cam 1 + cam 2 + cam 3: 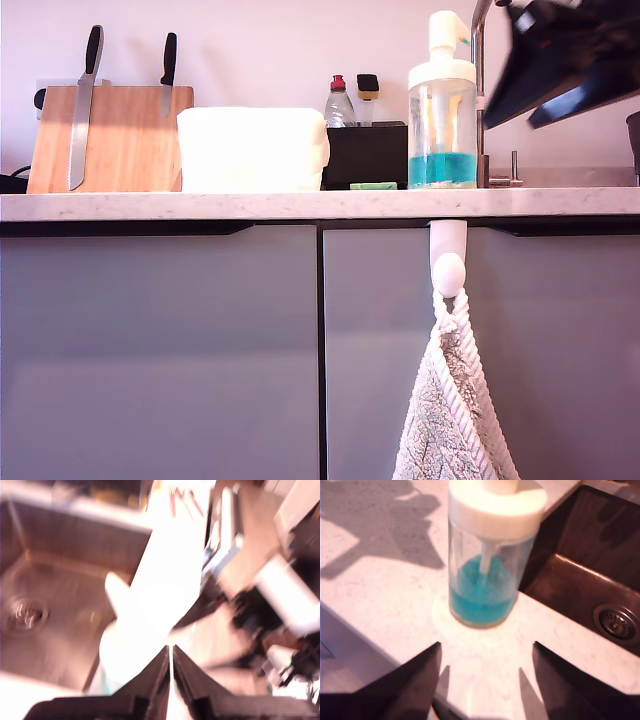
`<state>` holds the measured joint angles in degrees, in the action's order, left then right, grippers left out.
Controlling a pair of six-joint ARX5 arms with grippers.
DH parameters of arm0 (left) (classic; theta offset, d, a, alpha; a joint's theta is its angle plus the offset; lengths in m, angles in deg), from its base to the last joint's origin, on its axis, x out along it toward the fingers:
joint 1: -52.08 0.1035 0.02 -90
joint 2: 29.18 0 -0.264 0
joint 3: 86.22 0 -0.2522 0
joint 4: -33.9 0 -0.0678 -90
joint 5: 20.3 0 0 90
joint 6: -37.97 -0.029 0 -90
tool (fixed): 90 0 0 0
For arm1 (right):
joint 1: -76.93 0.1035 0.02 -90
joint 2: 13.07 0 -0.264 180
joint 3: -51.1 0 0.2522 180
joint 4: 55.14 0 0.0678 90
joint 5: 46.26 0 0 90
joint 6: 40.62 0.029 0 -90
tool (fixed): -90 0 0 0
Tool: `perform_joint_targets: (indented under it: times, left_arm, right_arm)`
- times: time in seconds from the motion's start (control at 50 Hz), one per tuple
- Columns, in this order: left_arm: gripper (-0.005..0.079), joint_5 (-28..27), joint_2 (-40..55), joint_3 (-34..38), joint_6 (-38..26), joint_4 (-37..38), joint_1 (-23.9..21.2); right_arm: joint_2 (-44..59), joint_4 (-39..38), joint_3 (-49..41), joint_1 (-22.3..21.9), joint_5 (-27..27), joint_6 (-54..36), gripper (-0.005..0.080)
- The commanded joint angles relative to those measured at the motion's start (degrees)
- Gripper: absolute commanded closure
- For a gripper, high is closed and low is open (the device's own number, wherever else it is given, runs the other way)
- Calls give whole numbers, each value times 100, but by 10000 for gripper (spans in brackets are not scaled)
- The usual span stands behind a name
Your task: Press the soap dispenser from the top, so some soap is dispensed
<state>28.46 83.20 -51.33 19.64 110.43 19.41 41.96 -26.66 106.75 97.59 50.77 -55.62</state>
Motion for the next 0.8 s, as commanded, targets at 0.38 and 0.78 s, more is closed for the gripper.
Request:
perform_joint_targets:
  times: [0.38, 0.78]
  left_arm:
    - [764, 2114, -680, 42, 98, 555, 710]
    - [764, 2358, -710, 149, 339, -190, 1797]
  right_arm:
    - [-385, 529, 24, -164, -170, 1051, 765]
    - [-400, -127, 22, -1176, -291, 964, 765]
